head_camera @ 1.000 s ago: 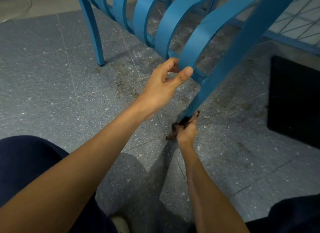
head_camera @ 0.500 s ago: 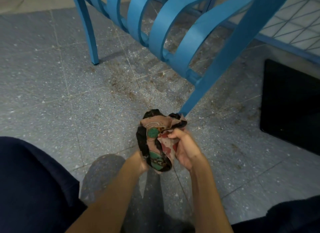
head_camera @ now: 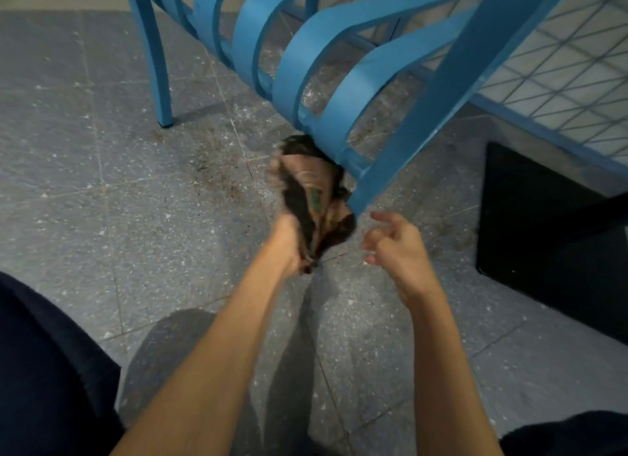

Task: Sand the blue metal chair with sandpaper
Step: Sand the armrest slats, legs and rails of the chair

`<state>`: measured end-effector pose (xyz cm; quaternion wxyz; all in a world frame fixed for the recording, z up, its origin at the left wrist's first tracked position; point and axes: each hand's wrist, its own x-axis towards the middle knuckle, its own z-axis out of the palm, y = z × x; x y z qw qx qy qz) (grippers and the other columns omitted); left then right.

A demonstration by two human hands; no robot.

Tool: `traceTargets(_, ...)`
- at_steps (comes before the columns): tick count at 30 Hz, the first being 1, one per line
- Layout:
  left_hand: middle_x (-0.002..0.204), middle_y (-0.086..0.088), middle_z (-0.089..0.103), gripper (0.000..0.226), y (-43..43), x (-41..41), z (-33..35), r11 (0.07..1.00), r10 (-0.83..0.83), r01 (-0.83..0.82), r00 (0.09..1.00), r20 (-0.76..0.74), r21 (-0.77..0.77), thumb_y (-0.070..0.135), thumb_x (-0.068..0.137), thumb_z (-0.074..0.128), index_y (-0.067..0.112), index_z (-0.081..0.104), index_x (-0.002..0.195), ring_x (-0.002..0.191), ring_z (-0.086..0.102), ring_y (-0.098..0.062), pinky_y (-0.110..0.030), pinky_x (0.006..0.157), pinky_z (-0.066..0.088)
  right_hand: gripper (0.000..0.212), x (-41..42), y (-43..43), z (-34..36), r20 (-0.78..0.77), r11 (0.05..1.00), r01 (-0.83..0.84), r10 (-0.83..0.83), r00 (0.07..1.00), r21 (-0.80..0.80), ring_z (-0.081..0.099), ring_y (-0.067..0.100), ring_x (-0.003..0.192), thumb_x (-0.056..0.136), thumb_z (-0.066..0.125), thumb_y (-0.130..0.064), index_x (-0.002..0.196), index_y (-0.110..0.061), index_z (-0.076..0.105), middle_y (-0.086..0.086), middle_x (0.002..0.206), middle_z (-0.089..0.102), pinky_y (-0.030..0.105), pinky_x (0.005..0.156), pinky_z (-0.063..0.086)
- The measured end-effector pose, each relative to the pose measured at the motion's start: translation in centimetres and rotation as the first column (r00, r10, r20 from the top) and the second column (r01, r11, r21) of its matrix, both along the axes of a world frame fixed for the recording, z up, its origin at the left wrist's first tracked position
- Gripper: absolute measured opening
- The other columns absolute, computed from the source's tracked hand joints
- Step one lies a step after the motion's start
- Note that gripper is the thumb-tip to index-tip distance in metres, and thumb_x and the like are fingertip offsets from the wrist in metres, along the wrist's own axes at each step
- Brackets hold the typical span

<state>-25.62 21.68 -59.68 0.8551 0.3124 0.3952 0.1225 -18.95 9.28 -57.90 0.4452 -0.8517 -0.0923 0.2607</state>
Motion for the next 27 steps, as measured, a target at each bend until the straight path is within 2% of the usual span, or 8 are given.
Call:
traceTargets(2, 0.081, 0.005, 0.052, 0.039, -3.1, 2.1, 0.9, 0.997, 0.005, -0.009, 0.999, 0.039, 0.082, 0.037, 0.102, 0.024, 0.016, 0.052, 0.12, 0.068, 0.057, -0.005, -0.021, 0.065, 0.047, 0.038, 0.7, 0.6, 1.3, 0.162, 0.999, 0.036, -0.039, 0.986, 0.019, 0.065, 0.019, 0.091, 0.081, 0.052, -0.013, 0.117, -0.025, 0.059, -0.006, 0.09, 0.066, 0.049, 0.084, 0.055)
traceTargets(6, 0.079, 0.014, 0.067, 0.036, -5.4, 5.1, -0.6, 0.944, 0.224, -0.271, 0.945, 0.239, 0.187, 0.021, 0.104, 0.019, 0.024, 0.052, 0.091, 0.073, 0.063, 0.01, -0.008, 0.066, 0.046, 0.026, 1.1, 1.6, 3.7, 0.394, 0.985, 0.113, -0.156, 0.906, 0.131, 0.066, 0.01, 0.089, 0.087, 0.054, -0.017, 0.11, -0.019, 0.064, -0.005, 0.096, 0.07, 0.037, 0.085, 0.055)
traceTargets(9, 0.101, 0.004, 0.066, 0.02, -5.4, 5.8, -5.7, 0.896, 0.23, -0.238, 0.971, 0.066, 0.376, 0.023, 0.083, 0.053, 0.036, 0.052, 0.097, 0.099, 0.063, -0.017, -0.03, 0.084, 0.052, 0.028, 0.2, 1.6, 3.5, 0.392, 0.955, 0.118, -0.221, 0.893, 0.271, 0.064, 0.0, 0.087, 0.091, 0.054, -0.025, 0.118, -0.02, 0.061, -0.005, 0.1, 0.069, 0.017, 0.075, 0.053)
traceTargets(13, 0.106, -0.009, 0.065, 0.023, -4.1, 5.4, -13.7, 0.826, 0.186, -0.041, 0.961, -0.204, 0.562, 0.023, 0.085, 0.05, 0.018, 0.063, 0.104, 0.106, 0.06, -0.029, -0.042, 0.092, 0.051, 0.045, -0.9, 1.3, 1.4, 0.384, 0.932, 0.002, -0.151, 0.911, 0.362, 0.06, -0.001, 0.104, 0.095, 0.053, -0.022, 0.138, -0.033, 0.044, -0.01, 0.116, 0.063, 0.008, 0.076, 0.047)
traceTargets(17, 0.127, -0.017, 0.057, 0.051, -2.6, 4.6, -15.0, 0.915, -0.01, 0.095, 0.977, -0.213, 0.393, 0.027, 0.078, 0.043, 0.012, 0.054, 0.125, 0.12, 0.052, -0.034, -0.049, 0.101, 0.043, 0.053, -0.7, 1.3, 0.7, 0.348, 0.892, -0.17, 0.014, 0.937, 0.42, 0.057, 0.005, 0.117, 0.095, 0.057, -0.015, 0.142, -0.028, 0.037, -0.007, 0.127, 0.061, 0.016, 0.087, 0.048)
traceTargets(19, 0.113, -0.016, 0.064, 0.033, -2.1, 4.7, -10.3, 0.909, -0.056, 0.097, 0.992, -0.112, 0.405, 0.035, 0.087, 0.045, 0.017, 0.064, 0.107, 0.105, 0.059, -0.032, -0.051, 0.096, 0.047, 0.05, -0.1, 1.5, 0.8, 0.358, 0.885, -0.179, 0.015, 0.933, 0.431, 0.061, 0.007, 0.113, 0.093, 0.058, -0.011, 0.14, -0.021, 0.042, -0.004, 0.122, 0.064, 0.022, 0.09, 0.049)
traceTargets(23, 0.106, 0.002, 0.058, 0.03, -2.0, 5.1, -2.5, 0.811, -0.107, -0.002, 0.982, 0.153, 0.585, 0.035, 0.091, 0.041, 0.028, 0.064, 0.108, 0.1, 0.053, -0.015, -0.039, 0.097, 0.044, 0.051, 0.6, 1.9, 0.7, 0.365, 0.877, -0.16, -0.019, 0.931, 0.453, 0.06, 0.013, 0.117, 0.09, 0.062, -0.01, 0.138, -0.012, 0.047, 0.0, 0.124, 0.065, 0.042, 0.1, 0.048)
traceTargets(27, 0.112, 0.013, 0.061, 0.023, -3.1, 4.5, -4.1, 0.652, -0.023, -0.21, 0.955, 0.297, 0.728, 0.033, 0.099, 0.036, 0.042, 0.052, 0.113, 0.111, 0.056, -0.012, -0.043, 0.098, 0.045, 0.051, 1.1, 2.2, 0.6, 0.374, 0.875, -0.185, 0.005, 0.927, 0.447, 0.061, 0.009, 0.114, 0.087, 0.066, -0.016, 0.136, -0.014, 0.051, -0.003, 0.124, 0.065, 0.042, 0.101, 0.047)
